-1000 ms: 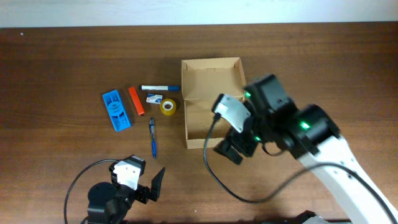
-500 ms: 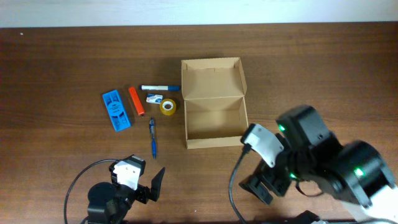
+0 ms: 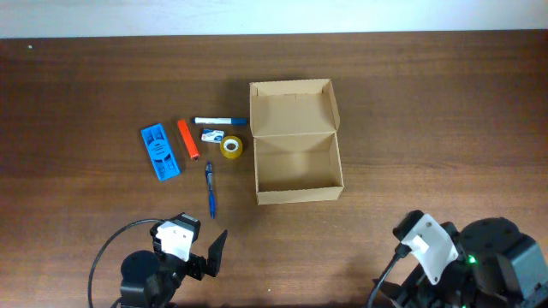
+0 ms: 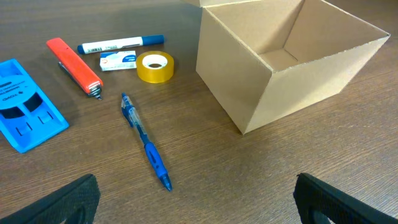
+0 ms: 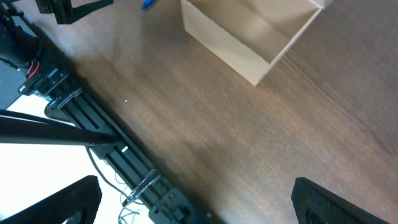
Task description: Pack container
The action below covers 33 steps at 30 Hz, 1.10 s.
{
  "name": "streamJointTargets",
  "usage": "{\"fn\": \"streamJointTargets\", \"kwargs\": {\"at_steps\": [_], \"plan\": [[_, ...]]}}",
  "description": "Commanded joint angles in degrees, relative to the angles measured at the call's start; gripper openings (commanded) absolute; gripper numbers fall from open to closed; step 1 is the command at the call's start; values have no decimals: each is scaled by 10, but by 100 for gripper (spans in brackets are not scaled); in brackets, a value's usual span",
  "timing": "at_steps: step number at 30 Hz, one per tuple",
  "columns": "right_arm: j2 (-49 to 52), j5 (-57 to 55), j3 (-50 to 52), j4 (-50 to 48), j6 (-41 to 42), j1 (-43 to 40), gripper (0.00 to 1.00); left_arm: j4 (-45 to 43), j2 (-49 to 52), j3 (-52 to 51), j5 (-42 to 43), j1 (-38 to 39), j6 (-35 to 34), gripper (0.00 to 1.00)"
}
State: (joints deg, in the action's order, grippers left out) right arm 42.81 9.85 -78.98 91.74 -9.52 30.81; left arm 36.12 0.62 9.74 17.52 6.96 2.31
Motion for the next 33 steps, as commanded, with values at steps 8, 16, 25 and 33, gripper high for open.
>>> {"fn": "streamJointTargets", "kwargs": {"at_steps": [8,16,25,33], "plan": [[-15,-16,-6,37,15,3,99,-13,-3,0,56,0,-32,99],[-184,-41,80,-37,107,3,99,-24,-3,2,69,0,-35,99],[-170,-41,84,-45,134,3,99,-53,55,77,67,0,-81,99],[-170,-41,84,-45,134,3,99,40,313,299,-13,0,-22,99]]}}
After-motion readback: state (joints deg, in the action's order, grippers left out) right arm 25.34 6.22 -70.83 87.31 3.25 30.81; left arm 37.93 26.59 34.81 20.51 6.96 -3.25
